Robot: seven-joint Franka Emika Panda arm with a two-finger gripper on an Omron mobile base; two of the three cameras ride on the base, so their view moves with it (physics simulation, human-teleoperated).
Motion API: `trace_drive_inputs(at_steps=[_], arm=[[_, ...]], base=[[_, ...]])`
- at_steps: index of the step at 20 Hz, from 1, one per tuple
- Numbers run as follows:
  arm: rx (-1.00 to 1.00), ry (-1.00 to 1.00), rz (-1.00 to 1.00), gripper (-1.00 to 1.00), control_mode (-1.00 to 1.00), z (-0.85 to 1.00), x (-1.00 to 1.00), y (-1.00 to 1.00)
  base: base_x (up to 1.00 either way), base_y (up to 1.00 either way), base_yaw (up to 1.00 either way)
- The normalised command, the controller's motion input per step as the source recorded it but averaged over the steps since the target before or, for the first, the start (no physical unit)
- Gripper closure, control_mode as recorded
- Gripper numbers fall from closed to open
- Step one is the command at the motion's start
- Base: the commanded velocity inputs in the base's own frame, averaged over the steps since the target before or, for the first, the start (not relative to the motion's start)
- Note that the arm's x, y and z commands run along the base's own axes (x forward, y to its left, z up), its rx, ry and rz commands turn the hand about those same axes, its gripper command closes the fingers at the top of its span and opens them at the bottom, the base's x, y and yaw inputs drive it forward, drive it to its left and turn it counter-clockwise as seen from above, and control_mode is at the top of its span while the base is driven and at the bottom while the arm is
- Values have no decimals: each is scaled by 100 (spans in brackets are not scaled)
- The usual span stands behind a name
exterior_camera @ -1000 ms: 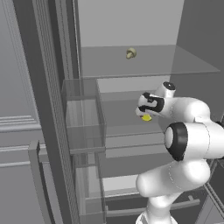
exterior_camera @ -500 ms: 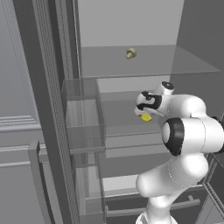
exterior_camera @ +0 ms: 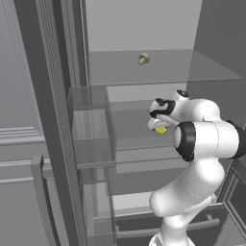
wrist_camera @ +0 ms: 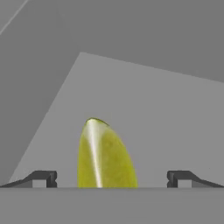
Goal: Grab a lemon wedge from the fridge and one ice cube from the ice bowl, and put them in the glass of lemonade.
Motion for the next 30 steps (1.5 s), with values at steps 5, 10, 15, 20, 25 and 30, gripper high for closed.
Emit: trace_drive_inputs(at_steps=[5,10,15,20,25,30], arm=[[0,8,9,-100,-100,-14,0,0],[0,4,6,100,-100,-2,0,7],[0,1,2,100,-100,-1,0,14],[0,-2,0,100,-100,0,-47,8],[3,-8,-5,100,-100,14,-96,0],[2,1,-12,100,-100,53,-95,0]], base=[[0,0,0],[0,0,0],[0,0,0],[0,0,0],[0,0,0],[0,0,0]])
